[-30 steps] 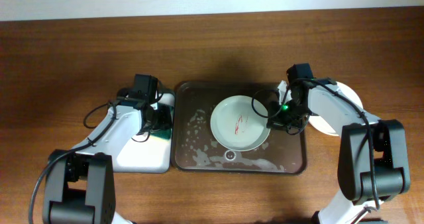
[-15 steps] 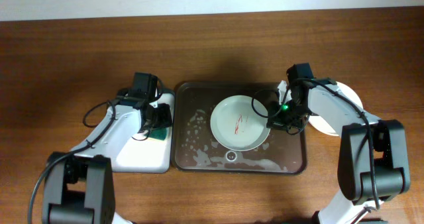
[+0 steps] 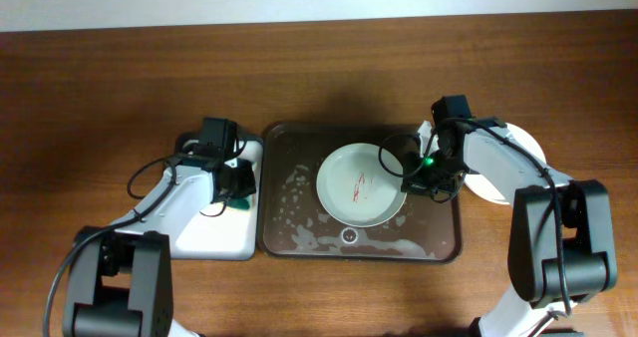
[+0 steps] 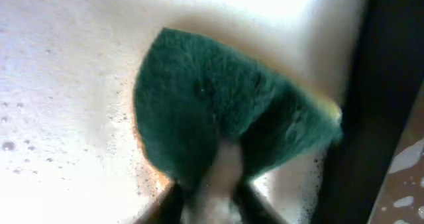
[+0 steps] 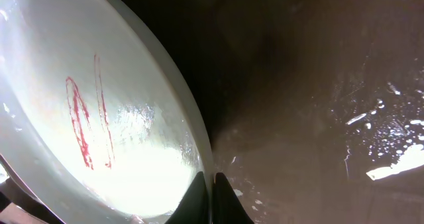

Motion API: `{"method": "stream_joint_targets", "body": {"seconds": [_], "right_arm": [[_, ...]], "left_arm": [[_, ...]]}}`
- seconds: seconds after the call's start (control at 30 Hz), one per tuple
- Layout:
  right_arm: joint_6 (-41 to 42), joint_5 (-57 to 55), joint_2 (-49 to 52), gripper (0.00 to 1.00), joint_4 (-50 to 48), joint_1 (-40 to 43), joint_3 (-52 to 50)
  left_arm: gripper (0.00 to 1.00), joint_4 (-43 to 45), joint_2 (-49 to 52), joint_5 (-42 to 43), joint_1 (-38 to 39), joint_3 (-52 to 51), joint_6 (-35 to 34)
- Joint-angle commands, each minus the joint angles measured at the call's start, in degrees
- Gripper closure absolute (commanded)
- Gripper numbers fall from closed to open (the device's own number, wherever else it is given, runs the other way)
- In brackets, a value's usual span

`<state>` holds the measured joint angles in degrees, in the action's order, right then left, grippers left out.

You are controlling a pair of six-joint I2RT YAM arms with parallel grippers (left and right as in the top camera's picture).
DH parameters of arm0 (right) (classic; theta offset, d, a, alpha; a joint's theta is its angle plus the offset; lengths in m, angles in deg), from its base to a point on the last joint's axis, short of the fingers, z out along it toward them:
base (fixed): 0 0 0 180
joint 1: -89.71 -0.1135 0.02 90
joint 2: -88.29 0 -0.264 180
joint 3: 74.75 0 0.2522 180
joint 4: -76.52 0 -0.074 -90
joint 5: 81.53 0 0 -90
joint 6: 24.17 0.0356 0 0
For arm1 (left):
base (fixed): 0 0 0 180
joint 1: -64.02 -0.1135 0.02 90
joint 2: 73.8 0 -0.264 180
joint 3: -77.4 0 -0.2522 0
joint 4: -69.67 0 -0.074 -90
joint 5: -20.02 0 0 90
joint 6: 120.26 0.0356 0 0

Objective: Clean dirty plates on tray and stack at the side

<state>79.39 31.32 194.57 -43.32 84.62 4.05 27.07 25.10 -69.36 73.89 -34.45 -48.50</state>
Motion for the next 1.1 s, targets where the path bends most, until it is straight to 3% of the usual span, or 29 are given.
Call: {"method": "stream_joint_targets", "body": {"seconds": [0.0,0.1,0.2,0.3,0.57,0.8,1.07], "right_arm": [[0.4,0.5,-1.3,0.96,-0.1,-0.5,0.1],[0.4,0.5,-1.3,0.96,-0.1,-0.5,0.1],[0.4,0.5,-1.3,0.96,-0.1,-0.5,0.1],[0.4,0.5,-1.3,0.96,-0.1,-0.5,0.1],[0.4,0.5,-1.3,0.96,-0.1,-0.5,0.1],[0.4,0.5,-1.3,0.96,-0.1,-0.5,0.1],[0.4,0.5,-1.3,0.96,-0.1,-0.5,0.1]], "left_arm": [[1.00,-0.4,1.5,0.5,0.1,-2.5,-0.2],[1.00,-1.9,1.0,0.5,0.1,-1.3,-0.1],[1.00,-4.7,-2.4,5.9,-0.6,3.1,8.6],[1.00,-5.9,-6.6,5.8,-1.3,6.1,8.9],[1.00,-5.2,-19.3,-6.5,-1.2,6.3,8.7],[1.00,-3.9,-22.0,-14.7,-0.7,6.3,8.7],[1.00,-1.1,-22.2,-15.5,-0.4,6.3,8.5]]}}
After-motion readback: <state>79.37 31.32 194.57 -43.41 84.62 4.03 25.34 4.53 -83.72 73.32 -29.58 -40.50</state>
